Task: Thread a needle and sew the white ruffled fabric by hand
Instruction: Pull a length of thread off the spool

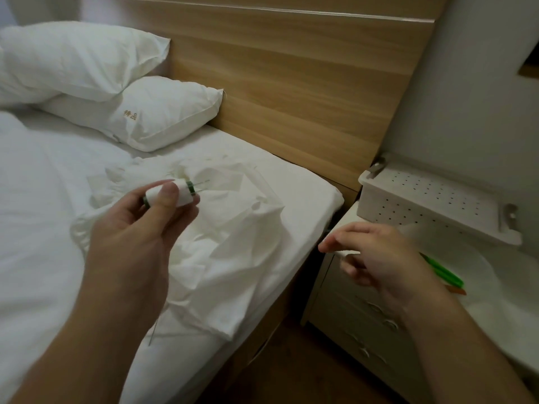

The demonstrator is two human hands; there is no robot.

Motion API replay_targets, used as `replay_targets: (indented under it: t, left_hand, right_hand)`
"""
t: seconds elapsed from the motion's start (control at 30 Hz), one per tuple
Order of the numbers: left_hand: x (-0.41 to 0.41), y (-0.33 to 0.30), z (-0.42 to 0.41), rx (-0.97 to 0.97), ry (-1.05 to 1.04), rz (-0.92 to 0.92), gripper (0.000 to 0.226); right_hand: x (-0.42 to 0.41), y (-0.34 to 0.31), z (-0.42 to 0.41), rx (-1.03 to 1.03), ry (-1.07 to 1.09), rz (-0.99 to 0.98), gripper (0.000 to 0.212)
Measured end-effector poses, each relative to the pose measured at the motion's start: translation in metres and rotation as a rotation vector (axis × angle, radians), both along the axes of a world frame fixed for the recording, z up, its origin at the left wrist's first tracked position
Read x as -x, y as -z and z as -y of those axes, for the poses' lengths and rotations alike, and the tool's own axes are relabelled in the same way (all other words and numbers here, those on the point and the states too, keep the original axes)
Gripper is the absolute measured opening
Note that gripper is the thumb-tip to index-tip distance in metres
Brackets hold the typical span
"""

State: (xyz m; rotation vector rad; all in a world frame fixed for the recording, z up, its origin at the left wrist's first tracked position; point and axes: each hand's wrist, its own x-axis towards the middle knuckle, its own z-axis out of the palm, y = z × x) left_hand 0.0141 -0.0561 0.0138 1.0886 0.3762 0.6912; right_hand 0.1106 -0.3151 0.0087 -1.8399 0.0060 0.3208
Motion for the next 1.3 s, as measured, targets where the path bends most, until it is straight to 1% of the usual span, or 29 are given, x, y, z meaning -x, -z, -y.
replay_targets:
  t: [0.07, 0.17, 0.33, 0.4, 0.47, 0.53, 0.6, 0.7, 0.8, 0.93, 0.97, 1.03, 1.07, 1.1, 1.13, 1.17, 1.23, 1.3]
  left_hand:
    - [0.001, -0.003, 0.0, 0.066, 0.011, 0.068, 0.027]
    - [0.002, -0.007, 0.001, 0.09, 0.008, 0.119, 0.018]
    - [0.001, -0.005, 0.005, -0.005, 0.017, 0.091, 0.02]
    - [0.001, -0.004, 0.007, -0.046, 0.022, 0.087, 0.018]
    - [0.002, -0.003, 0.009, -0.087, 0.04, 0.086, 0.016]
    - [0.002, -0.003, 0.012, -0.118, 0.062, 0.082, 0.018]
    - [0.002, -0.003, 0.013, -0.125, 0.066, 0.086, 0.018]
    - [0.001, -0.004, 0.01, -0.097, 0.054, 0.099, 0.014]
    - [0.002, -0.003, 0.012, -0.127, 0.085, 0.086, 0.015]
    - [0.005, -0.004, 0.021, -0.153, 0.133, 0.071, 0.022]
    - [0.004, -0.004, 0.024, -0.157, 0.144, 0.069, 0.022]
    - [0.004, -0.004, 0.028, -0.168, 0.168, 0.065, 0.019]
    - [0.004, -0.003, 0.03, -0.174, 0.181, 0.061, 0.018]
    - [0.004, -0.003, 0.033, -0.185, 0.194, 0.055, 0.019]
    - [0.004, -0.002, 0.036, -0.2, 0.204, 0.047, 0.021]
    - [0.004, -0.002, 0.04, -0.218, 0.213, 0.037, 0.022]
    - [0.005, 0.0, 0.047, -0.256, 0.227, 0.018, 0.021]
    - [0.005, 0.001, 0.053, -0.292, 0.241, -0.001, 0.021]
  right_hand:
    - [-0.003, 0.005, 0.005, 0.092, -0.048, -0.008, 0.019]
    - [-0.011, 0.016, 0.016, 0.238, -0.13, -0.033, 0.02]
    - [-0.016, 0.029, 0.029, 0.429, -0.252, -0.126, 0.019]
    - [-0.016, 0.031, 0.032, 0.402, -0.218, -0.133, 0.018]
    - [-0.015, 0.032, 0.034, 0.319, -0.137, -0.141, 0.018]
    - [-0.015, 0.03, 0.036, 0.28, -0.056, -0.14, 0.018]
    - [-0.014, 0.026, 0.037, 0.269, -0.006, -0.154, 0.02]
    - [-0.01, 0.024, 0.038, 0.309, -0.003, -0.166, 0.023]
    - [-0.009, 0.027, 0.039, 0.371, -0.006, -0.143, 0.026]
    - [-0.008, 0.029, 0.04, 0.512, -0.026, -0.062, 0.022]
    - [-0.007, 0.028, 0.039, 0.552, -0.036, -0.027, 0.021]
    - [-0.001, 0.024, 0.031, 0.61, -0.061, 0.107, 0.022]
    - [0.003, 0.02, 0.025, 0.587, -0.091, 0.185, 0.023]
    - [0.01, 0.015, 0.018, 0.503, -0.138, 0.245, 0.023]
    - [0.017, 0.01, 0.01, 0.361, -0.193, 0.274, 0.022]
    - [0.025, 0.005, 0.002, 0.19, -0.259, 0.261, 0.024]
    - [0.04, 0.0, -0.014, -0.122, -0.408, 0.151, 0.032]
    - [0.05, 0.002, -0.027, -0.287, -0.525, 0.058, 0.043]
